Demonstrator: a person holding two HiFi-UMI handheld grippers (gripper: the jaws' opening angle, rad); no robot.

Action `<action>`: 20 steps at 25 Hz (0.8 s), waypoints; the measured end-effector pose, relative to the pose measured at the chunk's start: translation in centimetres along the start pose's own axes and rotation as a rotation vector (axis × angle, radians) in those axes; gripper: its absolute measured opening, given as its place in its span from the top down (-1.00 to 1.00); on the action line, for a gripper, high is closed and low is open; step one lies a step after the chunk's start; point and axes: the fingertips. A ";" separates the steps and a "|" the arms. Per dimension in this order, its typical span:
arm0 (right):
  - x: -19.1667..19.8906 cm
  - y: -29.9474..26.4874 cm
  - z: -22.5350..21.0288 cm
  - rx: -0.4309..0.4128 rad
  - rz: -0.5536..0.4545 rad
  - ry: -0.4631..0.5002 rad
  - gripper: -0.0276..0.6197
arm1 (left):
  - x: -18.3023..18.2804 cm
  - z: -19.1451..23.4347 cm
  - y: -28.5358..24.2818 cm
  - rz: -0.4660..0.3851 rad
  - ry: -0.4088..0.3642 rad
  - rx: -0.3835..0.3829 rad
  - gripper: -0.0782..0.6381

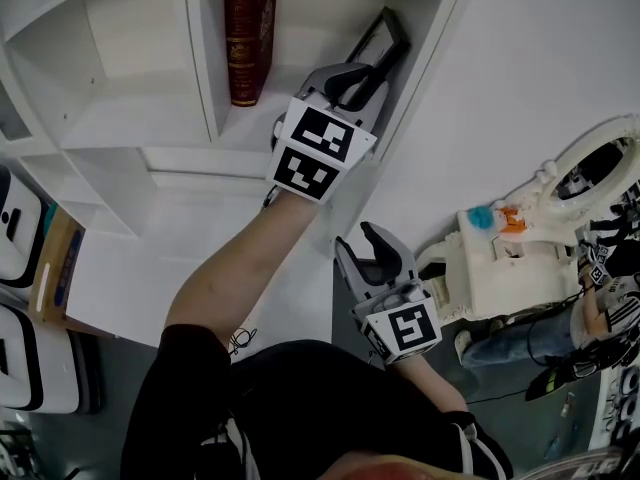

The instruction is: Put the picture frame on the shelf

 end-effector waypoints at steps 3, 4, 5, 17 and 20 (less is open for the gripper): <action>0.1 0.0 0.1 -0.005 0.004 -0.006 0.36 | 0.0 -0.2 -0.2 0.005 0.001 0.003 0.57; 0.2 -0.1 0.2 -0.008 0.005 -0.009 0.36 | 0.0 -0.2 -0.2 0.006 0.001 0.003 0.57; 0.2 -0.2 0.3 -0.011 0.008 -0.013 0.36 | 0.0 -0.1 -0.2 0.006 0.000 0.002 0.57; 1.2 -0.8 1.9 -0.069 0.031 -0.038 0.36 | -3.1 0.7 2.0 -0.082 -0.073 -0.061 0.57; 1.1 -0.9 2.2 -0.081 0.031 -0.041 0.36 | -3.4 0.7 2.5 -0.090 -0.081 -0.066 0.57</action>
Point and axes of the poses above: the fingertips, and each gripper's own axes: y backward along the fingers, z to its left, x out of its underside, and after that the axes turned 3 degrees about y, right-handed
